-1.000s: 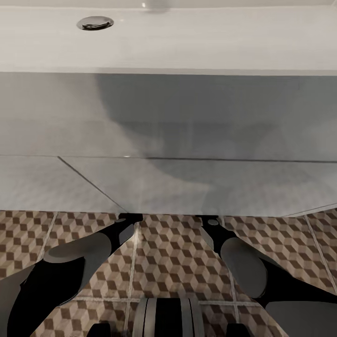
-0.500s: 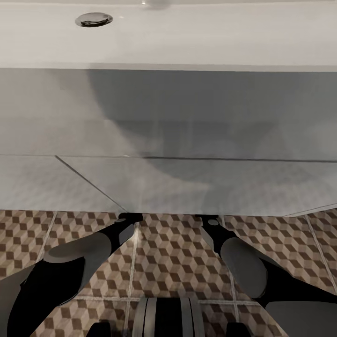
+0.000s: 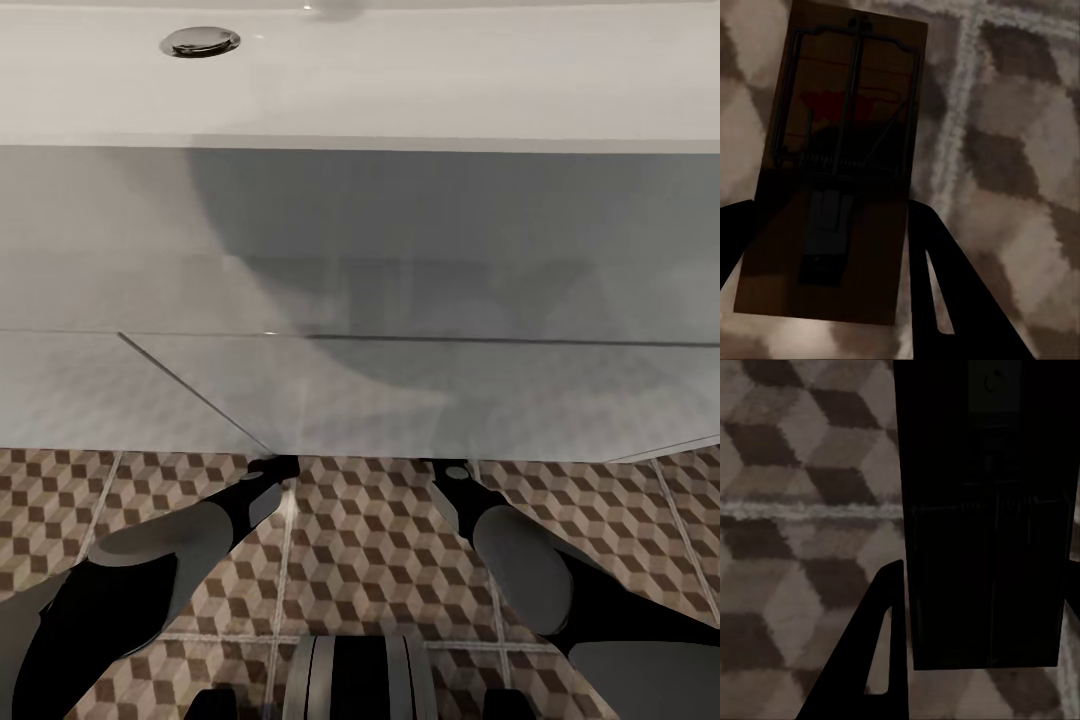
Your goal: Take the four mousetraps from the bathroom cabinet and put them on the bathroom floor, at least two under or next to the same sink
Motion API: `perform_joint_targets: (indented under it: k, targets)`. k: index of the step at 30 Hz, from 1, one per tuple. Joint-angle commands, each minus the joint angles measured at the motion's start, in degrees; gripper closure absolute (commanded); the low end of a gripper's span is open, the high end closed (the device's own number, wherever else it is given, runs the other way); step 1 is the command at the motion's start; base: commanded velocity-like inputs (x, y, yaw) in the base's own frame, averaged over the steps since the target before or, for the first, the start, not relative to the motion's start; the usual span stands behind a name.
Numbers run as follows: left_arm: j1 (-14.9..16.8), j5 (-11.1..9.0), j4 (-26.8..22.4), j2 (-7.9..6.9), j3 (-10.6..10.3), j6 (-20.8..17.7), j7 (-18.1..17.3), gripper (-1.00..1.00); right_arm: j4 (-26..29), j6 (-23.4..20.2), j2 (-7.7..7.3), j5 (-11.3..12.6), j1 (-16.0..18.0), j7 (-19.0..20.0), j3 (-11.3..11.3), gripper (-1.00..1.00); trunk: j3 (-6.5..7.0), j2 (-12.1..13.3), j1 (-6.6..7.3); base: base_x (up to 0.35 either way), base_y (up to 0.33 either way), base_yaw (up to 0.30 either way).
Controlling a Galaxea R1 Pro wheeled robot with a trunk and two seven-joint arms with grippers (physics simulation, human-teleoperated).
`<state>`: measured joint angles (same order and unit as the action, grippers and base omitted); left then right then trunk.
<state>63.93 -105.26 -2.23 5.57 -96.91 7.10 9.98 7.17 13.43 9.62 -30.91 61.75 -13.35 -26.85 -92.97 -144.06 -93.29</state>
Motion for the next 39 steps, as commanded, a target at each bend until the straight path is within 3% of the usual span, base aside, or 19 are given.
perform_joint_targets:
  k: [1, 10, 19, 33, 34, 37, 39]
  targets:
    - [-0.03, -0.26, -0.15, -0.08, -0.46, 0.09, 0.40, 1.00, -0.03, -0.02, 0.08, -0.47, 0.05, -0.01, -0.49, 1.00, -0.03, -0.01, 0.01, 0.000, 0.000, 0.000]
    - [-0.72, -0.30, -0.31, -1.19, 0.42, -0.31, 0.40, 1.00, 0.16, 1.90, 0.37, -0.63, 0.04, -0.02, -0.40, 1.00, -0.03, -0.01, 0.01, 0.000, 0.000, 0.000]
    - [-0.24, -0.25, -0.35, -0.96, 0.57, -2.16, 0.25, 1.00, -0.80, -1.13, 0.16, -0.31, 1.27, -0.10, -0.61, 1.00, -0.03, -0.01, 0.01, 0.000, 0.000, 0.000]
    - [0.92, -0.29, -0.15, -1.30, 0.53, -6.19, 0.30, 1.00, -3.47, -6.12, -0.15, 3.31, 4.52, -3.67, -0.75, 1.00, -0.03, -0.01, 0.01, 0.000, 0.000, 0.000]
    - [0.92, -0.29, -0.15, -1.32, 0.55, -25.11, 0.30, 1.00, -3.57, -28.66, -0.14, 5.33, 5.67, -4.83, -0.75, 1.00, -0.03, -0.01, 0.01, 0.000, 0.000, 0.000]
    - [0.93, -0.30, -0.14, -1.39, 0.51, -25.87, 0.31, 1.00, -3.73, -29.37, -0.13, 5.41, 5.72, -5.31, -0.75, 1.00, -0.03, -0.01, 0.01, 0.000, 0.000, 0.000]
    - [0.93, -0.30, -0.14, -1.42, 0.52, -26.17, 0.31, 1.00, -3.58, -32.85, -0.13, 5.47, 5.74, -5.45, -0.75, 1.00, -0.03, -0.01, 0.01, 0.000, 0.000, 0.000]
